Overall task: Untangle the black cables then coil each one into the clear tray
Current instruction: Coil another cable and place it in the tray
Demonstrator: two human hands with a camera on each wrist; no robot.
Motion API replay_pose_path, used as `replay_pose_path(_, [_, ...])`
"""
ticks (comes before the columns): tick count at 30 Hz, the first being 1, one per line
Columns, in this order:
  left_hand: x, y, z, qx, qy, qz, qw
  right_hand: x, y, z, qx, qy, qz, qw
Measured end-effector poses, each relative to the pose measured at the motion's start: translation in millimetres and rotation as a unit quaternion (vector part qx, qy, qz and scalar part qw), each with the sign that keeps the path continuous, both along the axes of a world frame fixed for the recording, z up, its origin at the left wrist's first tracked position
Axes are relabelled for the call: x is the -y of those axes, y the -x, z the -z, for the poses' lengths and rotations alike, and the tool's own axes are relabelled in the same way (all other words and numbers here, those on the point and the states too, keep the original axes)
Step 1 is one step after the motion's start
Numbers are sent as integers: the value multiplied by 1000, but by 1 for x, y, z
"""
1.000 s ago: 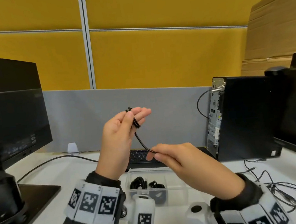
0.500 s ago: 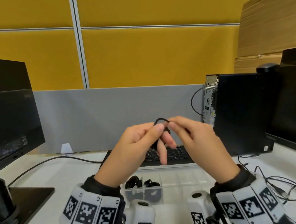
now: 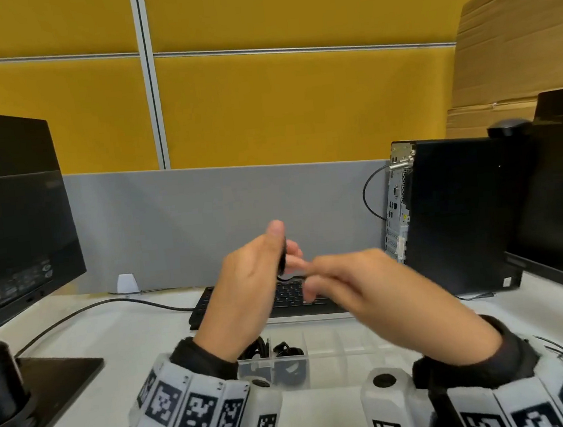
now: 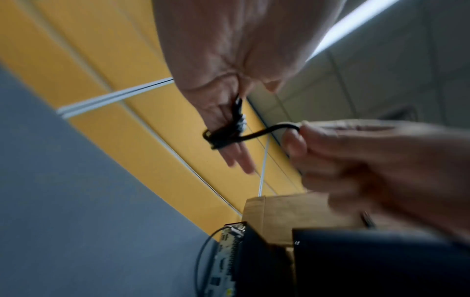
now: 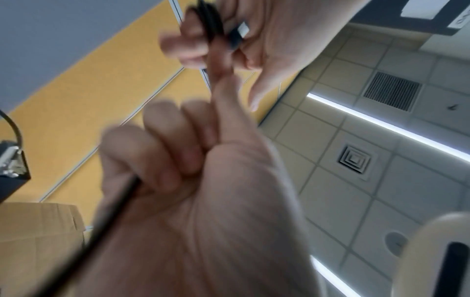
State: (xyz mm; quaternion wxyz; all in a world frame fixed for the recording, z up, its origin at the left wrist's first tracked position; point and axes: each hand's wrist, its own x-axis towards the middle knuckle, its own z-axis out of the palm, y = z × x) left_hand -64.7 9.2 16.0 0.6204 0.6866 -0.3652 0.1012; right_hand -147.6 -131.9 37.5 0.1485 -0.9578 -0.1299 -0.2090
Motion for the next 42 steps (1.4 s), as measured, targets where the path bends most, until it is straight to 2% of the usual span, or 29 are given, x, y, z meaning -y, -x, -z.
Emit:
replay_pose_path(2, [2, 7, 0, 46, -87, 20, 995, 4, 2, -2, 100, -8, 61, 993])
replay_pose_path(4, [1, 10, -4, 24, -117, 84, 989, 7, 2, -1, 171, -27, 76, 982])
replay_pose_path(6, [-6, 9, -11, -3, -114, 132, 985, 9, 1, 1, 195, -34, 86, 976])
replay_pose_path(8, [-15, 7, -15, 10, -114, 131, 985, 12, -2, 3, 173, -16, 124, 977])
replay_pose_path(10, [-23, 1, -18, 52, -122, 63, 989, 24, -5, 5, 131, 4, 161, 978])
replay_pose_path(12, [-32, -10, -18, 102, -124, -47, 986, 40, -8, 6, 72, -3, 168, 983])
replay_pose_path(14, [-40, -21, -17, 140, -134, -148, 970, 57, -11, 9, 45, -20, 167, 985])
replay_pose_path(17, [-53, -32, -18, 175, -128, -253, 943, 80, -11, 9, 11, -21, 210, 977])
replay_pose_path(21, [-90, -42, -27, 175, -72, -391, 901, 117, 2, 12, -27, -24, 324, 945])
replay_pose_path(24, [-107, -45, -27, 132, -71, -420, 895, 128, 8, 16, -34, 9, 429, 903])
replay_pose_path(26, [-101, -43, -28, 107, -78, -395, 909, 121, 6, 13, -23, 34, 451, 891])
replay_pose_path(27, [-95, -40, -28, 100, -81, -373, 919, 114, 4, 10, -3, 20, 425, 905])
replay_pose_path(30, [-66, -30, -26, 88, -74, -263, 958, 72, 0, -3, 76, -60, 262, 960])
replay_pose_path(32, [-44, -19, -23, 59, -48, -157, 985, 30, -3, -5, 84, -35, 149, 985])
replay_pose_path(34, [-28, -8, -21, 17, -14, -65, 998, -1, -8, 4, 104, -29, 48, 993])
replay_pose_path(36, [-19, 2, -23, -38, 25, 3, 999, -10, -15, 11, 177, -85, 6, 981])
replay_pose_path(38, [-16, 11, -26, -103, 72, 77, 989, -8, -21, 15, 249, -100, 28, 963])
replay_pose_path(40, [-13, 19, -27, -158, 115, 157, 968, -7, -23, 17, 255, -80, 47, 963])
replay_pose_path(42, [-8, 25, -27, -184, 166, 206, 947, -9, -24, 21, 209, -67, 46, 975])
